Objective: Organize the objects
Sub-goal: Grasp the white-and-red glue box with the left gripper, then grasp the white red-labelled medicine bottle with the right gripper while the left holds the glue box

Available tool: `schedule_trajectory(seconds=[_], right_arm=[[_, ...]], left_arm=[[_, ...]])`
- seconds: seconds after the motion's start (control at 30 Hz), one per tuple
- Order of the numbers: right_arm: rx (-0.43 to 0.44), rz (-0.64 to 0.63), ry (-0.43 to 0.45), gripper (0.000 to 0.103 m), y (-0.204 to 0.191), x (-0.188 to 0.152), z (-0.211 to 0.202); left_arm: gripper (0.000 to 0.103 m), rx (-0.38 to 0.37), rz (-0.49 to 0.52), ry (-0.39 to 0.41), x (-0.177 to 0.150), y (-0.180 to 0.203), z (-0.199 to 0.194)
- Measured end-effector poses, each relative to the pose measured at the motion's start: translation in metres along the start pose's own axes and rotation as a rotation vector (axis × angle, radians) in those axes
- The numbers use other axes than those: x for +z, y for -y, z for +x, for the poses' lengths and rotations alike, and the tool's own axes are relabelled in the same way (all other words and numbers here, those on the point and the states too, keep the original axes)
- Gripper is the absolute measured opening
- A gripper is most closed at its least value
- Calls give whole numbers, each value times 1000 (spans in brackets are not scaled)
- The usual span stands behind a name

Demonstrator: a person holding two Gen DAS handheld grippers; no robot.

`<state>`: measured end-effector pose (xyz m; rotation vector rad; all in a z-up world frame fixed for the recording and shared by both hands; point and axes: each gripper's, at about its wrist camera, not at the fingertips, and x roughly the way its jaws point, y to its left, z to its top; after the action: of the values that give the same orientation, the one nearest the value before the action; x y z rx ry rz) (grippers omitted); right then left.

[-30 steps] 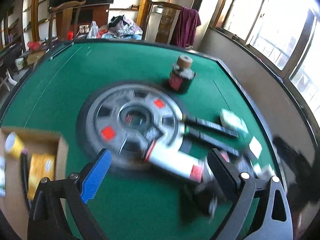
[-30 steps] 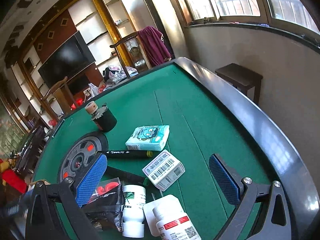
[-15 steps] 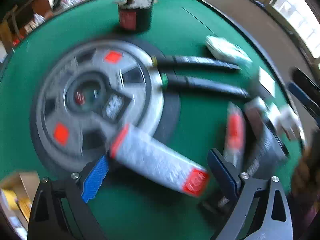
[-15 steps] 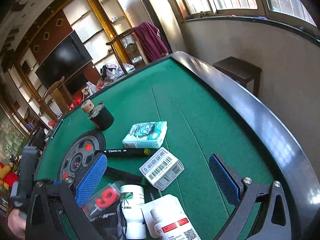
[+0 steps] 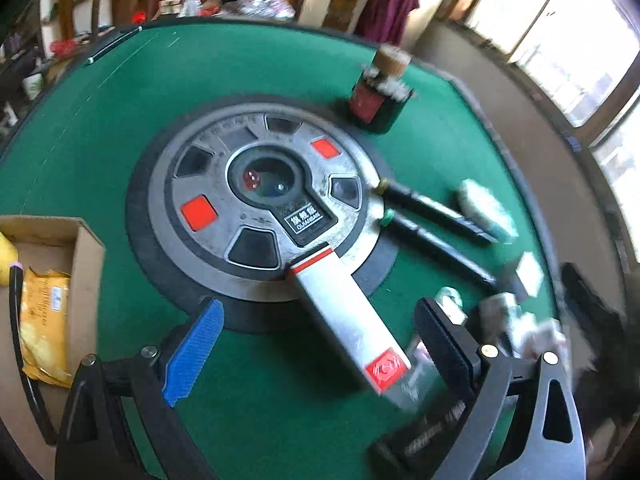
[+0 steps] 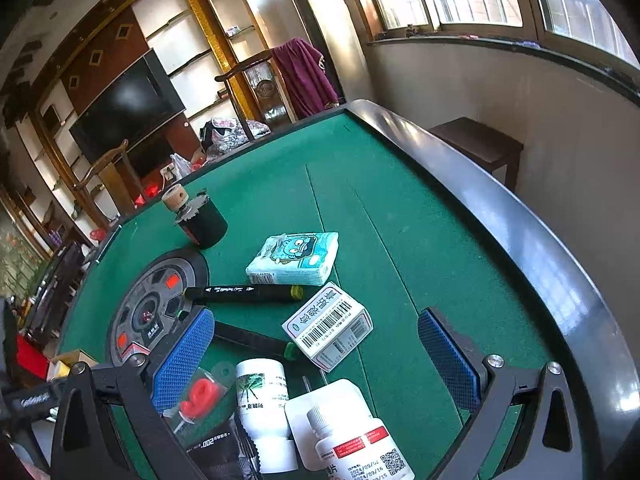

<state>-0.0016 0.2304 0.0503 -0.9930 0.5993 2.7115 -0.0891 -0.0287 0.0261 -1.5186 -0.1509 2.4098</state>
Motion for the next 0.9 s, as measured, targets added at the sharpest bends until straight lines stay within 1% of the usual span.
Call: schedule_trajectory(seconds=[0.07,0.1,0.13,0.17,0.2,0.23,0.27,0.3,0.33,0.37,0.53,0.6,0.63,0.67,0.7,0.73,0.77,0.83,0.9], right_arm=[[-6,-10,6,103,-1,0,-1],[-9,-17,8,103,-2,0,-1],[-10,-19,8,103,-2,0,-1],[-8,-19,8,103,-2,-1,-2],[-3,-17,6,103,-2,0,-2],[0,-14,6,103,-1,0,-2],[2,-12,6,103,-1,0,-2],[4,-9,5,103,-1,0,-2],[6,-7,5,103,-1,0,-3],[9,-6,4,103,-1,0,-2],[16,-10,-1,103,-2,0,-1],[20,-4,3,103,0,2,-1],[25,2,4,103,2,3,-1],[32,12,5,103,4,3,-1],[33,21,7,103,7,4,-1],[30,26,9,103,9,4,0],[27,29,11,103,11,5,1],[24,35,15,103,14,6,1],[21,36,15,103,16,6,3]], left_arm=[[96,63,57,5,-2,12,11],[96,107,90,10,-3,20,13],[95,127,104,10,-6,22,16],[88,124,104,3,-8,22,19],[75,125,103,3,-10,20,19],[61,138,118,23,-12,18,14],[31,149,129,30,-12,15,11],[26,143,133,25,-12,11,9],[26,113,119,19,-13,5,5],[26,107,113,20,-14,0,2],[26,135,114,44,-28,-9,-11],[26,147,123,23,-32,-10,-6],[28,157,135,37,-33,-8,-4],[35,179,159,46,-34,-4,-2],[35,193,178,57,-36,-1,-2],[34,190,187,58,-36,0,-2],[25,166,184,56,-38,0,-5],[26,110,168,65,-41,-3,-14],[26,57,146,113,-50,-7,-36]])
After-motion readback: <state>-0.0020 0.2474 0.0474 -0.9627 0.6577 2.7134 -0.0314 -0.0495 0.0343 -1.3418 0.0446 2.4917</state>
